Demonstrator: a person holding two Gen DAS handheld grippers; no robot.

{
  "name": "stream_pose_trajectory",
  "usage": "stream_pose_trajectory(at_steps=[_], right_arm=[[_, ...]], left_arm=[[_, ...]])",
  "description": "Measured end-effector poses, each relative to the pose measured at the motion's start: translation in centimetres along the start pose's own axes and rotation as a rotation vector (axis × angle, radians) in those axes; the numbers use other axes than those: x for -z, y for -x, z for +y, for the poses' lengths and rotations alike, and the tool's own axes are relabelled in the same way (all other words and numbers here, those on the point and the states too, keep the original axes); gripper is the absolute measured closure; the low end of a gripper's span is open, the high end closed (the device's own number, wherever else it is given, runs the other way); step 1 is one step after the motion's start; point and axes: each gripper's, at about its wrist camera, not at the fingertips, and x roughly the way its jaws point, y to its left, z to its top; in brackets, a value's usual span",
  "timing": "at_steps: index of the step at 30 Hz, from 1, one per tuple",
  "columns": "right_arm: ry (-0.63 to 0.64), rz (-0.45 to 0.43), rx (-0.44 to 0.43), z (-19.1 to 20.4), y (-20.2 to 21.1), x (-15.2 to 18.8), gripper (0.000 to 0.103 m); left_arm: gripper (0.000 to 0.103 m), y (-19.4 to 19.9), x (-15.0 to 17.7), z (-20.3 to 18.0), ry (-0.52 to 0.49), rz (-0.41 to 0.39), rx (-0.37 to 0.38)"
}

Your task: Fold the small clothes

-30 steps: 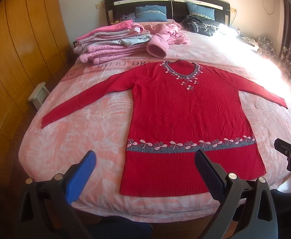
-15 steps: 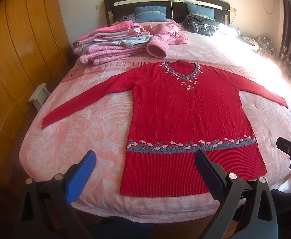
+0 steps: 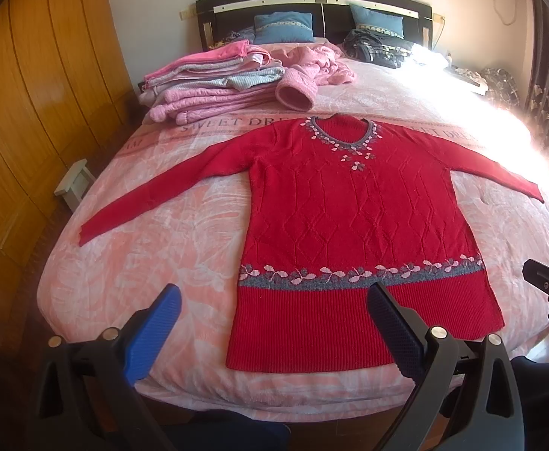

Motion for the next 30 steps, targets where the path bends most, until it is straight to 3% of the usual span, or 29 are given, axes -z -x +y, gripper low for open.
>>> stream_pose_trajectory(at_steps=[30], right_arm=[[-0.011,-0.01,-0.009,-0.27,0.27,0.28,0.003]], left_arm=[[0.004,0.01,-0.25,-0.08,-0.002,-0.004,-0.011]])
